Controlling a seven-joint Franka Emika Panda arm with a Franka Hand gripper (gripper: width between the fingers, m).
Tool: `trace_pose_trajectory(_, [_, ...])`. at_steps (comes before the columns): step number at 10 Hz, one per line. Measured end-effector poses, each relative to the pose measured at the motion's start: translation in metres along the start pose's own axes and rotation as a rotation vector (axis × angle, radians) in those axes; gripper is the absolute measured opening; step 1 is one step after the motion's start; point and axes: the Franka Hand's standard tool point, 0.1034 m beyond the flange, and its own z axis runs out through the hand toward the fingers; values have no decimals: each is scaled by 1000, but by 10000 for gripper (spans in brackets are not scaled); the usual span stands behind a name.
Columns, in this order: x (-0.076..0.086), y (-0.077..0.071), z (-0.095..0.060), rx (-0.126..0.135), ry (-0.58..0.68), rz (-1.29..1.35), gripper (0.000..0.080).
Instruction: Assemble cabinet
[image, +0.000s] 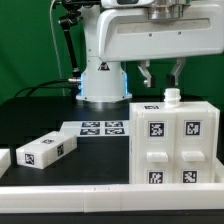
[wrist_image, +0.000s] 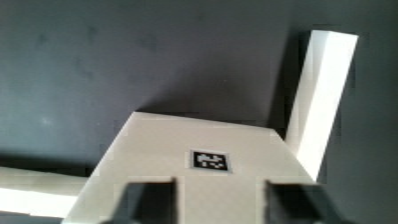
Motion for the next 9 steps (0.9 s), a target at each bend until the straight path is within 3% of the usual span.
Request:
trace_pose_trajectory(1, [-4, 2, 1, -1, -5, 20, 383])
trace_pose_trajectory(2, [-17, 11, 6, -5, -24, 54, 519])
trace_pose_trajectory(3, [-32, 27, 11, -11, -44, 93, 519])
trace_pose_trajectory(4, [-42, 42, 17, -18, -52, 142, 714])
trace_pose_trajectory(5, [-50, 56, 24, -24, -43, 165, 773])
trace_pose_trajectory(8, [-69, 103, 40, -44, -18, 89, 799])
trace_pose_trajectory(9, [-68, 101, 40, -44, -18, 98, 799])
